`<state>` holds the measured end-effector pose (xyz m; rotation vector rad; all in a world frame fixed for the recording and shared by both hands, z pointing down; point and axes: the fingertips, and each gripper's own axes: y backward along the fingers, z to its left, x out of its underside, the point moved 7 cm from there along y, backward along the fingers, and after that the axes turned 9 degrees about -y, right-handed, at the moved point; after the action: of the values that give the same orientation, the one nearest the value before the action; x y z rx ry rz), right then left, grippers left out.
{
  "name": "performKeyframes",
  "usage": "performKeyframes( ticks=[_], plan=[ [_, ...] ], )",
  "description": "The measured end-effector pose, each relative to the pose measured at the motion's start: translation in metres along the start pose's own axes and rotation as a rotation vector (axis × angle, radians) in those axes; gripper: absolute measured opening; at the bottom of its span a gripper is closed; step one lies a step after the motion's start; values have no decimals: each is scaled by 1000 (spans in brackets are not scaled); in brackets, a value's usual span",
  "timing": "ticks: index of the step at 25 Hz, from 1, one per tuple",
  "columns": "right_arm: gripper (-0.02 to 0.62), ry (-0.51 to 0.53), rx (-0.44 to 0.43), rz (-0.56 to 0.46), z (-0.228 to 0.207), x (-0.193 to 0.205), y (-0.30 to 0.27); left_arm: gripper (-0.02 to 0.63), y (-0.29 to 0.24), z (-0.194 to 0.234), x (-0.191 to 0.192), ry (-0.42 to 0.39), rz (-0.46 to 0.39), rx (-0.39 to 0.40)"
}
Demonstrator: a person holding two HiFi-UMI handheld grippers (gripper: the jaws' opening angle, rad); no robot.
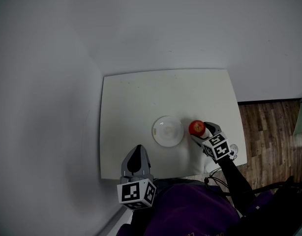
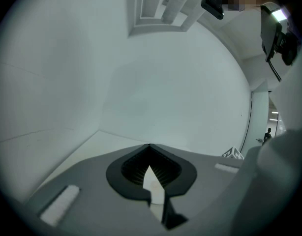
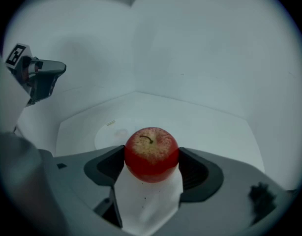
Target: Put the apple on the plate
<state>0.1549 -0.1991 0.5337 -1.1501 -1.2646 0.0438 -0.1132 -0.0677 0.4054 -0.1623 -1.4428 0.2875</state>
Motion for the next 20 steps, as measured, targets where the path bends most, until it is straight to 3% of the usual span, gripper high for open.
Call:
performKeyframes(
  ticks=[20],
  plan=[
    [350, 60, -45, -21, 25, -24, -13, 6, 15, 17, 1, 3, -7, -36]
  ],
)
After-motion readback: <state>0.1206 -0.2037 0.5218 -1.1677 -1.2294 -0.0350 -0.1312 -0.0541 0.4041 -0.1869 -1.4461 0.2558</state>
